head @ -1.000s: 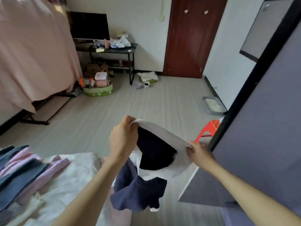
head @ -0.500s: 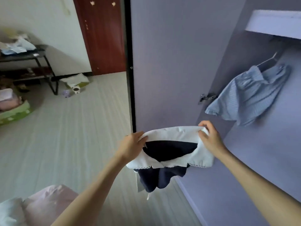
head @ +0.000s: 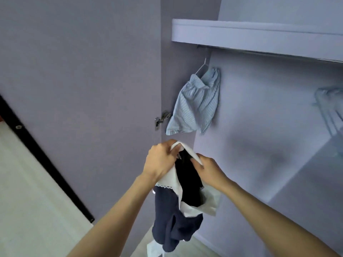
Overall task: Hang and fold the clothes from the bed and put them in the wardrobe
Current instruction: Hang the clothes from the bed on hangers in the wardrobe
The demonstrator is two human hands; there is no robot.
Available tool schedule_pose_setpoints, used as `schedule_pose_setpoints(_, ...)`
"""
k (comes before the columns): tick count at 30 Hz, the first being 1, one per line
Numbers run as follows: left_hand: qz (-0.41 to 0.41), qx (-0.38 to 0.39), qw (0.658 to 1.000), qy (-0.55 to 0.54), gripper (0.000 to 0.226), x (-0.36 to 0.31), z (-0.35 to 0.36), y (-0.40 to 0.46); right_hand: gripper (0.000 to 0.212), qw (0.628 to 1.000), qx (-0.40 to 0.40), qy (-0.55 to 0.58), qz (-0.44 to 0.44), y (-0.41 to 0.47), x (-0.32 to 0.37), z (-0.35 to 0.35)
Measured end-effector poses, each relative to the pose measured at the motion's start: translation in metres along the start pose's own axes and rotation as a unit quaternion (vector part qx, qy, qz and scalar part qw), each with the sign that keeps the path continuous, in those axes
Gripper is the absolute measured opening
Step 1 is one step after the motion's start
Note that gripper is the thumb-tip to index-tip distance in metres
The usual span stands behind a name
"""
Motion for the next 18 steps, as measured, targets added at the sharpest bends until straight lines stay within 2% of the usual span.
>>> schedule_pose_setpoints(2, -0.01, -0.017, 1.0, -0.002, 0.032, 0.01, -0.005, 0.011, 0.035, 0.996, -0.008, -0.082, 0.043, 0.002, -0.019, -0.005)
schedule_pose_setpoints(6, 0.001, -0.021, 0.993, 0.114, 0.031, 0.02, -0.005, 0.03, 0.021, 0.956, -0.081, -0.246, 0.137, -0.002, -0.071, -0.051)
schedule_pose_setpoints(8, 0.029, -0.021, 0.989, 0.144, 0.032, 0.016, 0.005, 0.043, 0.026, 0.938, -0.137, -0.276, 0.156, -0.004, -0.084, -0.085)
schedule_pose_setpoints(10, 0.029, -0.018, 0.99, 0.137, 0.032, 0.012, 0.019, 0.055, 0.036, 0.933, -0.183, -0.263, 0.161, -0.006, -0.085, -0.116)
schedule_pose_setpoints(13, 0.056, -0.009, 0.995, 0.077, 0.028, -0.007, 0.045, 0.076, 0.043, 0.948, -0.189, -0.186, 0.173, -0.005, -0.088, -0.149)
schedule_pose_setpoints(15, 0.076, 0.034, 0.995, 0.054, 0.029, -0.018, 0.071, 0.091, 0.039, 0.959, -0.192, -0.127, 0.165, -0.005, -0.089, -0.169)
schedule_pose_setpoints(18, 0.065, 0.128, 0.986, 0.084, 0.018, -0.021, 0.114, 0.105, 0.034, 0.961, -0.207, -0.096, 0.155, -0.004, -0.092, -0.196)
Point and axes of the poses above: each hand's wrist, its own y-axis towards the middle knuckle, its own z-axis out of the palm, x = y × z, the point moved 10 cm from there along y, towards the middle knuckle, and after that the axes turned 14 degrees about z, right-handed, at the moved point
